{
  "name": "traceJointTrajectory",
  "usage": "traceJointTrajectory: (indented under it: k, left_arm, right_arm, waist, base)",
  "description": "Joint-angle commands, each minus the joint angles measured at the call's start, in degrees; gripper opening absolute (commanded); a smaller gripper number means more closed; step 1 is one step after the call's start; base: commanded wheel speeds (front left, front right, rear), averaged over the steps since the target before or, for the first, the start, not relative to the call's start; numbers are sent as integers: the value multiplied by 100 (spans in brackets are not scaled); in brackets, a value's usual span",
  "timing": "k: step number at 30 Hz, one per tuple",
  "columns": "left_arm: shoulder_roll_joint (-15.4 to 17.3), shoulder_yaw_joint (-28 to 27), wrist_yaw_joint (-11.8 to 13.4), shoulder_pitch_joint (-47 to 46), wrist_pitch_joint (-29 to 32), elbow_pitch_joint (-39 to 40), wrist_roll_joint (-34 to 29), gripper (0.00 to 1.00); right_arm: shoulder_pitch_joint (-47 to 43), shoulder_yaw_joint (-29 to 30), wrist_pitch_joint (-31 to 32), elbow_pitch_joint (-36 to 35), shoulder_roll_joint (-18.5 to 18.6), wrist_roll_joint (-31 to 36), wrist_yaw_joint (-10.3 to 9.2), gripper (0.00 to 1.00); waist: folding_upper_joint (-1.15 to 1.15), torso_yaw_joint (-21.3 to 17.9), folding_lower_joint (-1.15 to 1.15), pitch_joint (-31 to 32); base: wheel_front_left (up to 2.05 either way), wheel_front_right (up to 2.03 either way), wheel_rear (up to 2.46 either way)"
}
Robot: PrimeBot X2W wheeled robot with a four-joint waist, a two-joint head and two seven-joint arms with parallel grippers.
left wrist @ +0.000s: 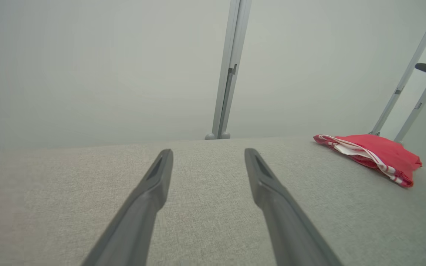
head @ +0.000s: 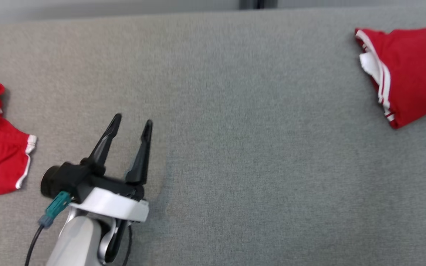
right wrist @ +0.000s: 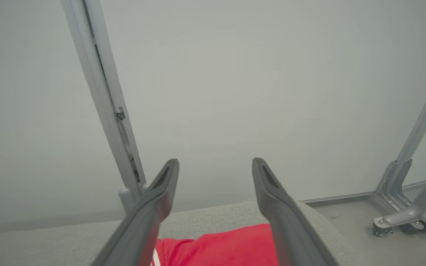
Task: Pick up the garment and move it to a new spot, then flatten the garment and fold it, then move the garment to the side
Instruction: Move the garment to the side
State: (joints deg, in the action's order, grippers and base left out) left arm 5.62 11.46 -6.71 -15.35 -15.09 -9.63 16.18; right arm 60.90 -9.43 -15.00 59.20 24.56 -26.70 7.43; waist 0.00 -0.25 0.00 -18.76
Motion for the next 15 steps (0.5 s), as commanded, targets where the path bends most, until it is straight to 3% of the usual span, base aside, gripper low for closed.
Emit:
traceJointTrajectory:
  k: [1,7,15]
  left_arm:
    - [72,-129,38,193,-8,12,48,100]
    - [162,-431,150,697,-8,107,86,100]
    - [174,-624,274,1185,-8,264,155,100]
  right_arm:
    - [-327,-88,-23,-268,-63,-77,12,100]
    - [-1248,-311,-23,-1150,-188,-310,12,100]
    - [-2543,-30,-23,-2196,-209,-465,12,100]
  waist:
    - [0,-34,0,519]
    - [0,-89,0,1122]
    - [0,-134,0,1560]
  base:
    - [0,0,0]
    - [0,0,0]
    - [0,0,0]
